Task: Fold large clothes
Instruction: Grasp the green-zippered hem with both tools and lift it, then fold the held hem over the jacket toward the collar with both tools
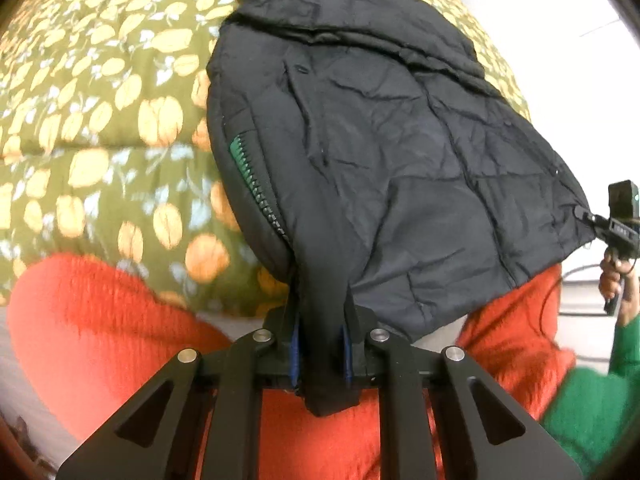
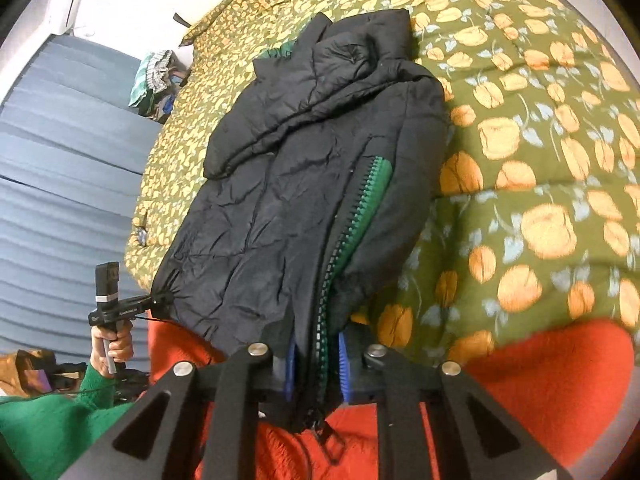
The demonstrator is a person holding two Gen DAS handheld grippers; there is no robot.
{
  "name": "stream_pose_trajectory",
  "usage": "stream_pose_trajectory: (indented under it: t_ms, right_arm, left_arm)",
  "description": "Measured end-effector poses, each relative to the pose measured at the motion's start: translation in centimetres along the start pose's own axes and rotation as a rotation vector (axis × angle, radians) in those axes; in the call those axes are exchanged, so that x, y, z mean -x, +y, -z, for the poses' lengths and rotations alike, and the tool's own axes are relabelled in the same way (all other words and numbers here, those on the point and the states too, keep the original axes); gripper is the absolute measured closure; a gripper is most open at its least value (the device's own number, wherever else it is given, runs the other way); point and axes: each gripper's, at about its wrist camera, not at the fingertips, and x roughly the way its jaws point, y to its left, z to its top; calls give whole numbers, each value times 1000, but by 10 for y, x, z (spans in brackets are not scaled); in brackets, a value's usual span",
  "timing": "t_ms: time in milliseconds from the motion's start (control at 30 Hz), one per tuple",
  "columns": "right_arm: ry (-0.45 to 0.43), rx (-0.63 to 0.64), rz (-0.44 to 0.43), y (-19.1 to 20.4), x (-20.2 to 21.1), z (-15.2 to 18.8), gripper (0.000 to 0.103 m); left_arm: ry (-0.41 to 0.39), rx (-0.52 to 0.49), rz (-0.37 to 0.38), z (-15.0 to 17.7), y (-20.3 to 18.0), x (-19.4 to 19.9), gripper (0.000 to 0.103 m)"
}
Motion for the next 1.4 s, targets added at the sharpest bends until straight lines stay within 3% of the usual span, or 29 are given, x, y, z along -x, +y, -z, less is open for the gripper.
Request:
stream_pose_trajectory:
  t_ms: [300, 400, 467, 567, 733, 867, 1033, 1100, 1200, 1267, 1300, 1367, 1400]
  right_arm:
    - [84, -73, -55, 11, 16, 73, 87]
    - [108, -141, -89, 5, 13, 95, 88]
    - [85, -174, -120, 1, 14, 95, 88]
    - [-3, -196, -200, -3, 18, 61, 88]
    - [-133, -101, -259, 7, 19, -23, 88]
    - [-205, -66, -278, 2, -6, -96, 88]
    - [-248, -95, -221, -18, -61, -151, 88]
    - [-261, -136, -202, -29, -79, -161, 86]
    - [-286, -239, -210, -50, -97, -164, 85]
    - [-284, -297, -244, -57, -100, -165, 82]
    - [-285, -312, -259, -60, -100, -165, 78]
    - [-283, -340, -313, -59, -97, -167, 63]
    - [-282, -348, -339, -61, -97, -170, 43]
  left_arm:
    - [147, 34, 11, 97, 3, 12, 89]
    - [138, 78, 49, 105, 10, 23, 90]
    - [70, 96, 96, 86, 12, 40, 91]
    - [-31, 79, 141, 64, 20, 56, 91]
    - [-207, -9, 105, -28, 12, 71, 91]
    - [-262, 52, 109, -108, 30, 39, 90]
    - [-250, 135, 33, -159, 48, -13, 85]
    - [-232, 174, 26, -171, 54, -27, 80]
    - [-202, 217, 91, -179, 62, -31, 70]
    - [-181, 234, 152, -180, 65, -23, 49]
    - [-177, 235, 197, -181, 66, -15, 45]
    - [-189, 228, 268, -183, 68, -1, 30]
    - [-199, 228, 294, -184, 68, 5, 22]
